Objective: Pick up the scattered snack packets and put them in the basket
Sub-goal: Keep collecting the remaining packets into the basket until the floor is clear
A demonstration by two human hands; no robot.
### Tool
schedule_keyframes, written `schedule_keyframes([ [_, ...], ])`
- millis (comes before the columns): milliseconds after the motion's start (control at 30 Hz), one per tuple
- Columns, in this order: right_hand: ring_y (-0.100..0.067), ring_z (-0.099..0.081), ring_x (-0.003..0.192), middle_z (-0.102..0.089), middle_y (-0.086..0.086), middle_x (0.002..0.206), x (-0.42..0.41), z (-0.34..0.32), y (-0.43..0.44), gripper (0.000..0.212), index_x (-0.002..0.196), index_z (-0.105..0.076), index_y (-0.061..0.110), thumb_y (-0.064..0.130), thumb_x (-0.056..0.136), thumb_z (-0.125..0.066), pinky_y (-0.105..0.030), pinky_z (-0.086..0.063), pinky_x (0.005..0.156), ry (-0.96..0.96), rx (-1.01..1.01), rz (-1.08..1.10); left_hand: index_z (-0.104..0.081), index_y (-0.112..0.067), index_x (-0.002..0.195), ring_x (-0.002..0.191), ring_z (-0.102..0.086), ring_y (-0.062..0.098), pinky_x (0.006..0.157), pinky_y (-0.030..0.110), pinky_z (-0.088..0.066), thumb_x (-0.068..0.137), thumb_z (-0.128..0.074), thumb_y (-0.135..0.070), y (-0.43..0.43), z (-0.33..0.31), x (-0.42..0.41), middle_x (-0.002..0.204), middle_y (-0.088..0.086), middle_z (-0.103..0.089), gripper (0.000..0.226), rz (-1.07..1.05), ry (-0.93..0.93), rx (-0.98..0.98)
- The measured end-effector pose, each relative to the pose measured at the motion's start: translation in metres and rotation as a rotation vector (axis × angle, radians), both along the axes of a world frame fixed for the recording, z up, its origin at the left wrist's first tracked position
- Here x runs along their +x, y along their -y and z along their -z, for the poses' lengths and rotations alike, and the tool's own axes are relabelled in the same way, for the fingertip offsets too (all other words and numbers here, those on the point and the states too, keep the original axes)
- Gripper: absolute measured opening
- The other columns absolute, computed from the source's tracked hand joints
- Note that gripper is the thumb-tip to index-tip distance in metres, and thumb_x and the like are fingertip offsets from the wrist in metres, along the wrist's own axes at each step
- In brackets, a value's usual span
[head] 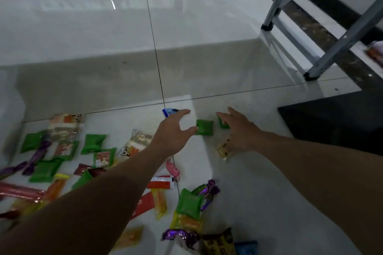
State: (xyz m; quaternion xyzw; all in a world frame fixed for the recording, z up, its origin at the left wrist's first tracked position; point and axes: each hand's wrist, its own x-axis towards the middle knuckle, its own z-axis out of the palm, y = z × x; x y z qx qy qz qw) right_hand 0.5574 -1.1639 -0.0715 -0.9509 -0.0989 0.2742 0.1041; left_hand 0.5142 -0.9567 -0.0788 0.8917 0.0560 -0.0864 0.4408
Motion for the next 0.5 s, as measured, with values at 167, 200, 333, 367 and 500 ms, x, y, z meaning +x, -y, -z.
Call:
schedule_keyframes([
  [167, -0.021, 0.001, 0.148, 0.007, 0.001, 0.161, 0.021, 0.02, 0.005, 0.116, 0.153, -0.006, 0.032, 0.024, 0.068, -0.085, -0.045, -0.019, 0.118, -0.041, -0.007, -0.081, -0.041, -0.027, 0.141, 0.13, -0.042, 0.019, 0.096, 0.024, -0.032, 0.085, -0.069, -0.035, 0.022, 0.022, 0.018, 0.146, 0.001, -0.043, 0.063, 0.129, -0.042, 0.013],
  [200, -0.022, -0.002, 0.148, 0.003, -0.001, 0.161, 0.025, 0.023, 0.007, 0.115, 0.153, -0.008, 0.03, 0.027, 0.068, -0.086, -0.042, -0.018, 0.119, -0.057, 0.01, -0.092, -0.041, -0.025, 0.142, 0.131, -0.041, 0.02, 0.099, 0.025, -0.031, 0.086, -0.068, -0.033, 0.026, 0.027, 0.021, 0.146, 0.002, -0.043, 0.062, 0.158, -0.046, 0.038],
  [333, -0.03, -0.028, 0.135, -0.029, -0.007, 0.146, 0.033, 0.033, 0.011, 0.105, 0.149, -0.03, 0.02, 0.046, 0.063, -0.085, -0.038, -0.03, 0.112, -0.052, 0.049, -0.148, -0.045, -0.021, 0.14, 0.126, -0.046, 0.025, 0.106, 0.042, -0.037, 0.091, -0.06, -0.025, 0.035, 0.046, 0.03, 0.138, 0.005, -0.051, 0.051, 0.266, -0.032, 0.172],
  [367, -0.029, -0.035, 0.127, -0.036, -0.007, 0.136, 0.032, 0.036, 0.011, 0.101, 0.146, -0.036, 0.021, 0.049, 0.062, -0.085, -0.038, -0.035, 0.108, -0.027, 0.069, -0.139, -0.049, -0.022, 0.137, 0.12, -0.049, 0.026, 0.101, 0.046, -0.042, 0.091, -0.059, -0.024, 0.036, 0.051, 0.03, 0.133, 0.005, -0.055, 0.047, 0.279, -0.018, 0.204],
  [500, -0.027, -0.037, 0.119, -0.038, -0.008, 0.128, 0.026, 0.042, 0.01, 0.086, 0.139, -0.046, 0.023, 0.051, 0.066, -0.081, -0.038, -0.037, 0.103, 0.048, 0.129, -0.134, -0.051, -0.026, 0.13, 0.106, -0.046, 0.025, 0.089, 0.042, -0.045, 0.092, -0.057, -0.035, 0.041, 0.057, 0.034, 0.113, 0.006, -0.052, 0.039, 0.253, 0.055, 0.426],
])
